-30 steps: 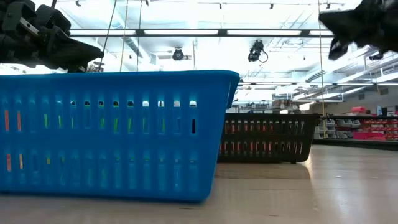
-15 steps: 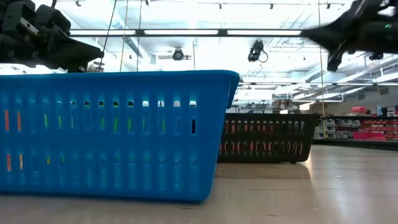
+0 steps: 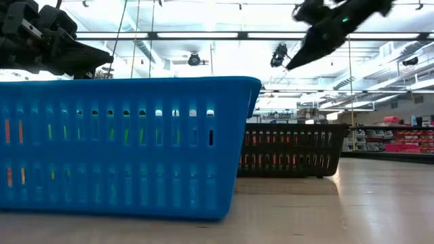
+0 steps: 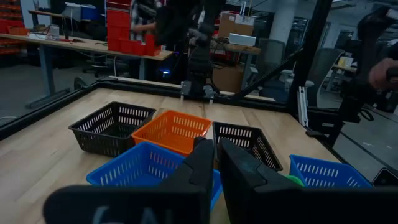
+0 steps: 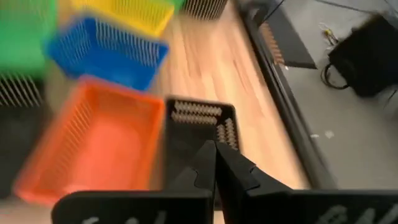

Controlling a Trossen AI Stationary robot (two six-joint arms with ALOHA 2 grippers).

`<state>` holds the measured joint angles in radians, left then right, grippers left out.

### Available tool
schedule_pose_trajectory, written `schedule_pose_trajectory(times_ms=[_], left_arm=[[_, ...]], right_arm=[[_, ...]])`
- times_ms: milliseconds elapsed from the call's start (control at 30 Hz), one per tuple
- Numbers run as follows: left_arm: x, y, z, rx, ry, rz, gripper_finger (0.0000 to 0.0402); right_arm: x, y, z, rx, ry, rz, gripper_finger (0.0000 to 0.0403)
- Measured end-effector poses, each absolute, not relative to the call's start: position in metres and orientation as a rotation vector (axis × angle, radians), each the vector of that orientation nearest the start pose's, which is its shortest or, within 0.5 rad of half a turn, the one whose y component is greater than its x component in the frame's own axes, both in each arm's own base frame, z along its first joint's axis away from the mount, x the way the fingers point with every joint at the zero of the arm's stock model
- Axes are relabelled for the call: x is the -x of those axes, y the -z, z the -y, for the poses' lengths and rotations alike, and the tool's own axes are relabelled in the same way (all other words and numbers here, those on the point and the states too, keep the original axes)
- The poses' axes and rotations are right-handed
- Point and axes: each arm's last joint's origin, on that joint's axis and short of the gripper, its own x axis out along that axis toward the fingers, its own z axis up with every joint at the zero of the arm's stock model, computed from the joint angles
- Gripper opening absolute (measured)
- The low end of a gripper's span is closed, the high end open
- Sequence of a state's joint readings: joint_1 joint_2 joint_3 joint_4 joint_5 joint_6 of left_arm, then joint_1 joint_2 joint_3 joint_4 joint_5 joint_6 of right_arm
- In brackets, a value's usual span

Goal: Stack baskets by color
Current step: Move the top black bin to the top right of the table

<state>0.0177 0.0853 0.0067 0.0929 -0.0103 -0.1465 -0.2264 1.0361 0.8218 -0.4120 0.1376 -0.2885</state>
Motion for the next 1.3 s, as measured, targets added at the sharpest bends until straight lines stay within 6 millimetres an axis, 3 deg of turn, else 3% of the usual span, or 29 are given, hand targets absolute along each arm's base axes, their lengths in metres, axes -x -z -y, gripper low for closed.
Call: schedule_pose_trajectory(times_ms=[133,367,567,700,867,1033,1200,1300], left_arm=[[-0.103,-0.168,-0.002,0.146,-0.027,0.017,0.0037],[-0.103,-0.168,-0.002,0.147,-0.027,0.016,0.0034],[-0.103,-0.168,-0.002,0.146,-0.027,0.016,0.0031],[-0.103,-0.168,-0.002,0.147,-0.027,0.016,0.0036],[-0.103,-0.168,-0.002,0.146,-0.027,0.016,0.0037],[-0.103,-0.168,-0.002,0.147,-0.027,0.016,0.0031],[-0.103,-0.168,-0.002,0.146,-0.027,0.016,0.0033],[-0.103,-0.168,-0.002,0.147,-0.027,0.016,0.0037]], right_arm=[[-0.234,-0.276,0.069,0.479,0.121,-0.86,0.0021],[-0.256,-0.238,0.094,0.585,-0.122,-1.198,0.0075],[-0.268,-0.206,0.1,0.793,-0.372,-1.3,0.0149],[-0.277,-0.19,0.106,0.878,-0.408,-1.339,0.0162],[-0.282,-0.172,0.11,0.923,-0.487,-1.388,0.0146],[-0.288,-0.162,0.113,0.904,-0.42,-1.422,0.0097],[-0.289,-0.169,0.111,0.784,-0.24,-1.415,0.0014],[-0.284,-0.183,0.111,0.714,-0.118,-1.391,0.0015]])
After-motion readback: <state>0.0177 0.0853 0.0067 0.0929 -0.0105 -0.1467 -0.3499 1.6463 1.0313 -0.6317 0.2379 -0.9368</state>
